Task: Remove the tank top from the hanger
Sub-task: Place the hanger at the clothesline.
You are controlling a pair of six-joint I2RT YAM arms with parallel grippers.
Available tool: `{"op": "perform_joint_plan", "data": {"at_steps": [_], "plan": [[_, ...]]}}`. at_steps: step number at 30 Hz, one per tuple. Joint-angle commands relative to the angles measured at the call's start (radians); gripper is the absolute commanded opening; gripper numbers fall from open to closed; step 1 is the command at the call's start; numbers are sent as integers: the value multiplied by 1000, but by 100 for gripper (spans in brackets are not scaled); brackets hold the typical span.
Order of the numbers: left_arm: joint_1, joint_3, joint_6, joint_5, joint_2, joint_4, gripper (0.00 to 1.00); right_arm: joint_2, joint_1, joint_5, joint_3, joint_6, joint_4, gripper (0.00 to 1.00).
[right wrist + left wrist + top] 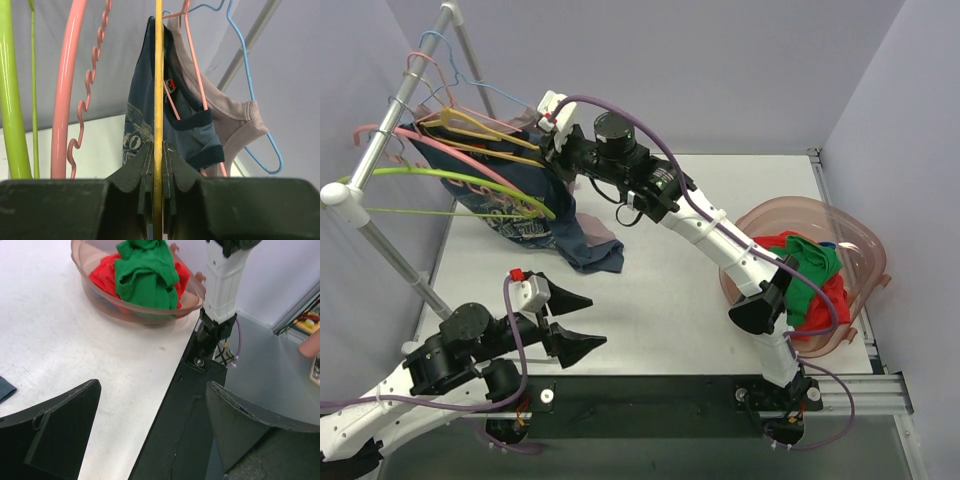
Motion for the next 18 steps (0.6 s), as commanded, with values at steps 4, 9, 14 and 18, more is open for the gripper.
{"op": "perform_joint_plan", "data": {"at_steps": [4,9,14,18], "plan": [[-1,65,-16,-36,-33,-8,97,-35,1,-106,-39,89,133,0],[-1,223,28,-61,71,-126,97,-42,13,-135,-50,108,121,0],[-1,338,50,-134,127,-214,97,-63,15,-112,-94,151,126,14],[-3,454,101,-249,162,-258,97,-176,10,-56,-220,189,167,42]]}}
